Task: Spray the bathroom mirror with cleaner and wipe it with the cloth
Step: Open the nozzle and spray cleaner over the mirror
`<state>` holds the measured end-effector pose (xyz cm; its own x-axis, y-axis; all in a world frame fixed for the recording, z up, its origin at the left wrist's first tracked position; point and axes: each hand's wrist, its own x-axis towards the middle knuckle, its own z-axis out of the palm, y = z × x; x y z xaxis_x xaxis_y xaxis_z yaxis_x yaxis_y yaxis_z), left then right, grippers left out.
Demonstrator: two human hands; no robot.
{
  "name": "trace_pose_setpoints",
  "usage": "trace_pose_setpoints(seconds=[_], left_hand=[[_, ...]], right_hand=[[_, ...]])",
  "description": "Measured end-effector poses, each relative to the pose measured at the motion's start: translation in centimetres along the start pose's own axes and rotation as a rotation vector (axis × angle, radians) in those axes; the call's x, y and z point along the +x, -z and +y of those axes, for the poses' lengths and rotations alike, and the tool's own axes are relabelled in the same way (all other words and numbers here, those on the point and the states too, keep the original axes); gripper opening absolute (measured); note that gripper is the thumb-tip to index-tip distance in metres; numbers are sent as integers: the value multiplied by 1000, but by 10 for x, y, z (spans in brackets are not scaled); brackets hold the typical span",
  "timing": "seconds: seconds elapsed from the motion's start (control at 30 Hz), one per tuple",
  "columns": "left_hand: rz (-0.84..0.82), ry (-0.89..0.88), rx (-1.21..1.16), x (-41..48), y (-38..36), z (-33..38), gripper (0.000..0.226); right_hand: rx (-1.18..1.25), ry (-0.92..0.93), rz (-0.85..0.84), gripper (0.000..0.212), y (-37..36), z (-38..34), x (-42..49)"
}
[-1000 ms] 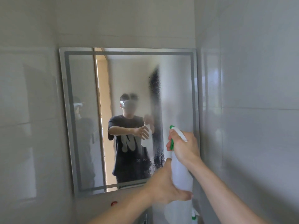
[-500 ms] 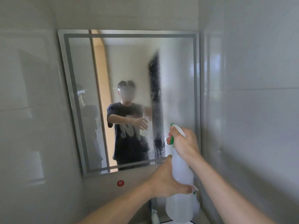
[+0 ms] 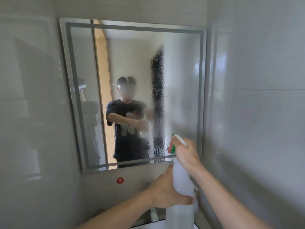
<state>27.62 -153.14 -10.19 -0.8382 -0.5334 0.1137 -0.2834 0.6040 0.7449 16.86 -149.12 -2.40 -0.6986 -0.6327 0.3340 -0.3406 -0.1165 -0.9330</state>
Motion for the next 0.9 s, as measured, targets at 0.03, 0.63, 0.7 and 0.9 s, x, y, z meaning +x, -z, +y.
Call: trace_pose_setpoints(seconds=[0.03,0.63,0.7,0.9], left_hand=[[-8,6,12,-1,-1,-3,105],[-56,94,73,8,-26,-60,118],[-50,112,85,9,-29,-69,124],[-100,152,132,-7,-29,-73,106]], right_hand=[[-6,-14,-6,40,-2,4,-1],[88,-184,-55,41,-32,55,-3],[130,-227,-82,41,-36,61,-3],[83,-329,-137,32,-47,80,-11]])
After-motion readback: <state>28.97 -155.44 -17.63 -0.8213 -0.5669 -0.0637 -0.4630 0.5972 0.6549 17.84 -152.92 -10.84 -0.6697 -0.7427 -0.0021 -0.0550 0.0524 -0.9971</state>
